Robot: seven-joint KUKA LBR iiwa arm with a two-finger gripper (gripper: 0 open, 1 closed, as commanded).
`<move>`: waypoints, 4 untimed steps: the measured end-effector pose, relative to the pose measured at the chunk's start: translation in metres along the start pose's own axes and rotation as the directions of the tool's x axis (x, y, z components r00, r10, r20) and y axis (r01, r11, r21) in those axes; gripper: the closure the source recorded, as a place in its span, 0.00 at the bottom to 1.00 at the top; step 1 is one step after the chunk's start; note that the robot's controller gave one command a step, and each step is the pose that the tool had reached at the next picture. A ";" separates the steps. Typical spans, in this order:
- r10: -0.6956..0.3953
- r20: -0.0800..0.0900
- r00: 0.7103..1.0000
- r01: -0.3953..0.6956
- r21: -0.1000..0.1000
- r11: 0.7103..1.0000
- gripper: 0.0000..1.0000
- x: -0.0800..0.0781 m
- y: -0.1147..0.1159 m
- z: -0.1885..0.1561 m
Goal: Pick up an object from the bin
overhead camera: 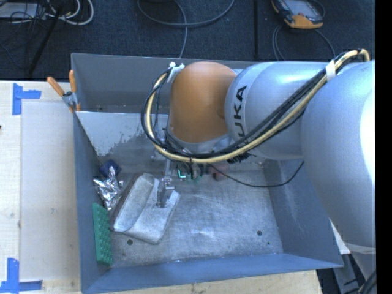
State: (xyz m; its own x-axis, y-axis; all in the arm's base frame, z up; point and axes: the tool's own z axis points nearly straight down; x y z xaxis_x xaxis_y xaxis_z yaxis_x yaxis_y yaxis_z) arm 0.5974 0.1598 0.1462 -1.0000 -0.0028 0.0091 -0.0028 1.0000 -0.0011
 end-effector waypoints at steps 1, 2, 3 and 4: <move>-0.247 0.020 0.969 0.247 -0.005 0.969 0.00 -0.010 -0.012 0.040; -0.242 0.031 0.970 0.242 0.002 0.970 1.00 -0.013 -0.016 0.041; -0.241 0.018 0.970 0.241 0.004 0.971 0.00 -0.010 -0.019 0.046; -0.381 0.012 0.924 0.381 0.007 0.925 0.00 -0.003 -0.140 -0.022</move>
Offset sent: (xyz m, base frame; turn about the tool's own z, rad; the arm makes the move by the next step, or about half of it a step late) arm 0.0090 -0.0255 -0.0762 -0.3244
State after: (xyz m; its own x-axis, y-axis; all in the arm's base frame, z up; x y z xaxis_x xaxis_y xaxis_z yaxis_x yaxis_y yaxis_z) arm 0.6008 0.0194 0.1685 -0.9235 -0.3837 -0.0033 -0.3837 0.9235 -0.0049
